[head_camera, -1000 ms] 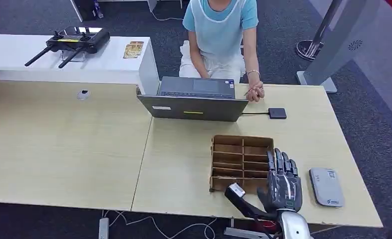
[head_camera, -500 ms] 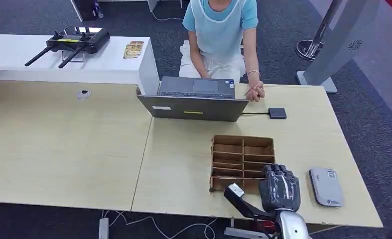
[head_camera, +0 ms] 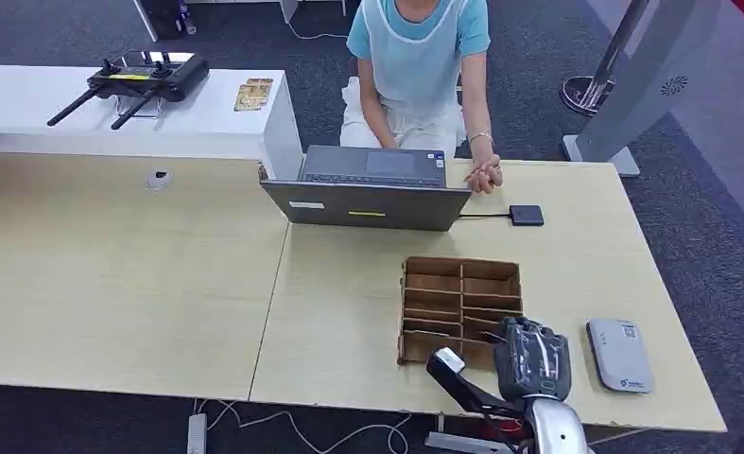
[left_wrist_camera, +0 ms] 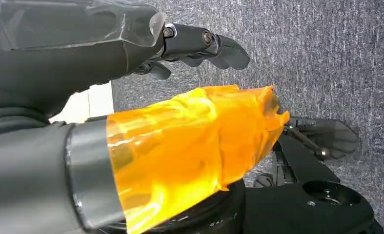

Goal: Pass the card to the sensor for recognition and then transmit it.

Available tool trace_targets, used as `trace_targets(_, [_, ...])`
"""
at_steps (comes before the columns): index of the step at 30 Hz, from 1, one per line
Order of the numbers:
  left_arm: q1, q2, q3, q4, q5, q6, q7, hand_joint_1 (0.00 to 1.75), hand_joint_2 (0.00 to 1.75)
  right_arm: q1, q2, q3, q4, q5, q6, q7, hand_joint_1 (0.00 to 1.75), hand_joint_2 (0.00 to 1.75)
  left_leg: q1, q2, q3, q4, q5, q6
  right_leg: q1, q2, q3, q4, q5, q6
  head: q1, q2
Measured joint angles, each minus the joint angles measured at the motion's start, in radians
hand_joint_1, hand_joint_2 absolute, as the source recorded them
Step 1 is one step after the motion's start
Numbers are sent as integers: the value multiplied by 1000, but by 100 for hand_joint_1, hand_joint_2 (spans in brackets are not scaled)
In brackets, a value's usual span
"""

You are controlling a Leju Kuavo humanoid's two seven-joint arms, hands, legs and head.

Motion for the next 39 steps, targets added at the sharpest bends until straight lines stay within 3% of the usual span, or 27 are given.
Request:
trace_targets(4, [0, 0, 1, 0, 0, 0, 0, 0, 0, -1, 0, -2, 0, 0, 0, -1, 161, 175, 0, 0, 0, 0, 0, 0, 0, 0, 0, 0, 0, 0, 0, 0])
trace_targets(13, [0, 0, 14, 0, 0, 0, 0, 0, 0, 0, 11, -39, -2, -110, -19, -104, 166, 175, 0, 0, 0, 0, 0, 0, 0, 0, 0, 0, 0, 0, 0, 0])
trace_targets(20, [0, 1, 18, 0, 0, -4, -8, 0, 0, 7, 10, -71, -65, -410, -33, -306, 161, 175, 0, 0, 0, 0, 0, 0, 0, 0, 0, 0, 0, 0, 0, 0])
trace_targets(25, [0, 4, 18, 0, 0, -13, -10, 0, 0, 17, -4, -94, -138, -628, -6, -447, 171, 175, 0, 0, 0, 0, 0, 0, 0, 0, 0, 0, 0, 0, 0, 0])
trace_targets(29, [0, 8, 17, 0, 0, -15, -16, 0, 0, 14, -22, -114, -194, -726, 15, -519, 171, 175, 0, 0, 0, 0, 0, 0, 0, 0, 0, 0, 0, 0, 0, 0])
trace_targets(33, [0, 11, 17, 0, 0, -21, -19, 0, 0, -22, -42, -122, -231, -759, 31, -547, 175, 175, 0, 0, 0, 0, 0, 0, 0, 0, 0, 0, 0, 0, 0, 0])
trace_targets(39, [-2, 17, 11, 0, -2, -32, -27, 0, 0, -161, -90, -121, -236, -773, 68, -538, 175, 175, 0, 2, 0, 0, 1, 0, 0, 1, 0, 0, 2, -1, 0, 0])
